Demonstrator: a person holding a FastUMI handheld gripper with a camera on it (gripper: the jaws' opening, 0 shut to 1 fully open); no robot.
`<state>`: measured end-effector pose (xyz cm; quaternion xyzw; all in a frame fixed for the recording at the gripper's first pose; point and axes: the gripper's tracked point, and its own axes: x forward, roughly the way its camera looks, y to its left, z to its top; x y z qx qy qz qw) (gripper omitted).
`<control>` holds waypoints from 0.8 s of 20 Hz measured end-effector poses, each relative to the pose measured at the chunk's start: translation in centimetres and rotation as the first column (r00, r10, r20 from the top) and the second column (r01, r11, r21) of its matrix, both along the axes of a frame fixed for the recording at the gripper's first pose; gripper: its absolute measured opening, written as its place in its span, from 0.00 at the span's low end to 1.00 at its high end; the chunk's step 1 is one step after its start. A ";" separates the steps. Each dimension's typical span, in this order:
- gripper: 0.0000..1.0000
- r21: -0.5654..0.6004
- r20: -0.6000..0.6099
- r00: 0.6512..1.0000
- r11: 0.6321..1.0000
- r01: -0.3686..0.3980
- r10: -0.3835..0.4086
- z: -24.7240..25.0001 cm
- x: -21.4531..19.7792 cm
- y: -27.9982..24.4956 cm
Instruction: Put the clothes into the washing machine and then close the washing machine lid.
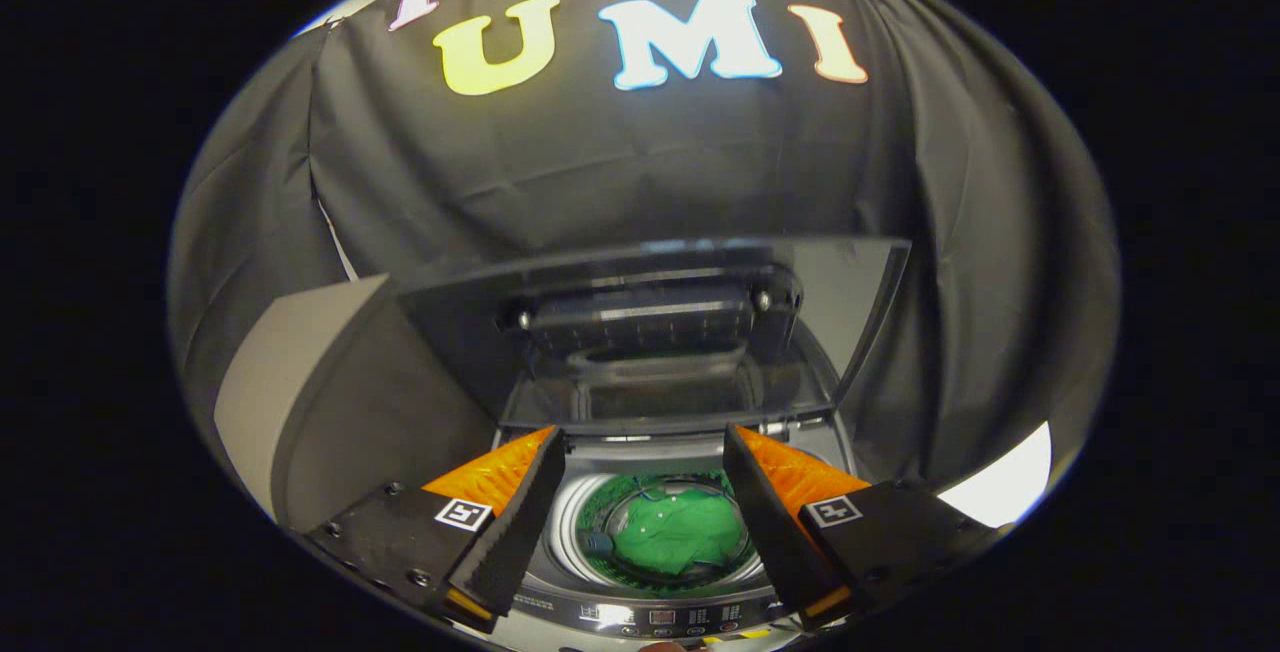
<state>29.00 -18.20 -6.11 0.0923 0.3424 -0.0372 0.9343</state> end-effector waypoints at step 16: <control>0.98 -0.028 0.110 0.994 0.999 -0.020 0.023 7.0 10.7 0.6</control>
